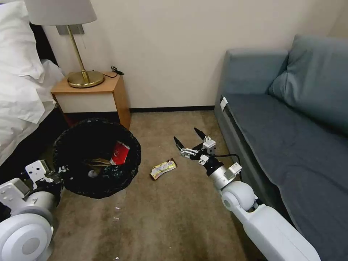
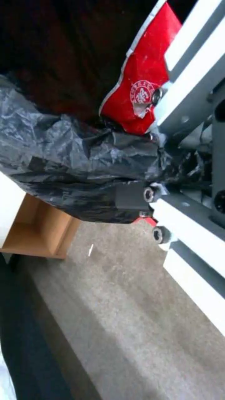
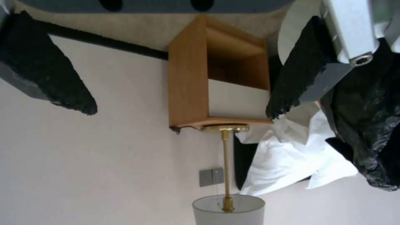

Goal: Pick up the trash bin, then pick up the garbage on the floor and place it into the trash bin.

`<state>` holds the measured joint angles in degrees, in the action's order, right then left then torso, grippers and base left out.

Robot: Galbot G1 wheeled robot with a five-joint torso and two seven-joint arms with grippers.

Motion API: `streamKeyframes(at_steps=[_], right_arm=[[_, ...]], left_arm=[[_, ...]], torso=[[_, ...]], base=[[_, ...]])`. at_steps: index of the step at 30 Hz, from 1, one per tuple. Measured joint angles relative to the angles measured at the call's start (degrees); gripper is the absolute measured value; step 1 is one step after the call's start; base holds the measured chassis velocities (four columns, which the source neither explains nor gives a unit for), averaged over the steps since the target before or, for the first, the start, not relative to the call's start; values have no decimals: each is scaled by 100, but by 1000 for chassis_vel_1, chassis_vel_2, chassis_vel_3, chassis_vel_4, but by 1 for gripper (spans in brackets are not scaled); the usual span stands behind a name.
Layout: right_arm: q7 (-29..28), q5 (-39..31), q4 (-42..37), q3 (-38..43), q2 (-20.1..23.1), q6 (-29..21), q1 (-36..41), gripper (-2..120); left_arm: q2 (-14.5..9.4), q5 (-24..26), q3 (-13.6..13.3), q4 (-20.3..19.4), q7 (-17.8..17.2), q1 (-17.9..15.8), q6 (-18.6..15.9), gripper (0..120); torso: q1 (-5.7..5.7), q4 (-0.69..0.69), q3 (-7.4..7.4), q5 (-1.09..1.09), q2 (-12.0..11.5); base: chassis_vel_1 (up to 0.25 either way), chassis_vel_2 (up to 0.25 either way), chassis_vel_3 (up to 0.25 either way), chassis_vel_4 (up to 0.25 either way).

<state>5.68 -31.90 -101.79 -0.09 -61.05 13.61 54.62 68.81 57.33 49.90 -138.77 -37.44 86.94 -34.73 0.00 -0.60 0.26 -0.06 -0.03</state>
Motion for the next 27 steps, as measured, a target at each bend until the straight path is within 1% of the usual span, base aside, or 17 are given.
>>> streamKeyframes(at_steps=[27], right_arm=[[170,58,40,-87,33,97,16,100]], left_arm=[[41,-15,-27,-37,4,19,9,0]], torso=[[0,0,0,0,0]], base=[[-103,106,103,-102]])
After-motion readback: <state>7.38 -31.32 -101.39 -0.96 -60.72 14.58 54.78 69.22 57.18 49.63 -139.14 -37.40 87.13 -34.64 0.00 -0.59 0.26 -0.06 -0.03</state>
